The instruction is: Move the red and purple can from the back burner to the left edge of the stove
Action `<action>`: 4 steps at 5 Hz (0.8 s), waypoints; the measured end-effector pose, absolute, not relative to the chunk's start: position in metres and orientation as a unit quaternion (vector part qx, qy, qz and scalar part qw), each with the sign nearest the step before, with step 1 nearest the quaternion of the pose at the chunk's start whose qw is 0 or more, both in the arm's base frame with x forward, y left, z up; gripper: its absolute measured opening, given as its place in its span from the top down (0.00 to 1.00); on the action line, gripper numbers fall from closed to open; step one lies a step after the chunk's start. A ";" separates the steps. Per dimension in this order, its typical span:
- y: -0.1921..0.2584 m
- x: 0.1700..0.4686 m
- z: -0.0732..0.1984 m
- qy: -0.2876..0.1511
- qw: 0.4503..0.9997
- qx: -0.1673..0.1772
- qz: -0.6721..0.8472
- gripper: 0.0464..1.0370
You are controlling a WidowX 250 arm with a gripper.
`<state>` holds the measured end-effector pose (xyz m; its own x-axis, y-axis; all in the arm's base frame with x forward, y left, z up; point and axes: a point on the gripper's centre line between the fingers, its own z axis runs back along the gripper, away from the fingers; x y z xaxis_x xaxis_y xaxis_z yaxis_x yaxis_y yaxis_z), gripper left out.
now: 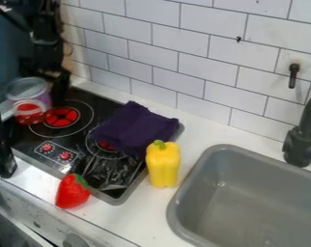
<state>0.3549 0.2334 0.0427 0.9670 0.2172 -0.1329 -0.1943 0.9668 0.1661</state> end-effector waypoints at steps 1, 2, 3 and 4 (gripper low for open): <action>0.224 0.335 0.048 0.078 0.989 0.073 0.098 0.04; 0.218 0.320 0.063 0.065 0.991 0.065 0.097 0.04; 0.212 0.301 0.062 0.074 0.991 0.059 0.090 0.04; 0.209 0.303 0.074 0.054 0.993 0.053 0.095 0.04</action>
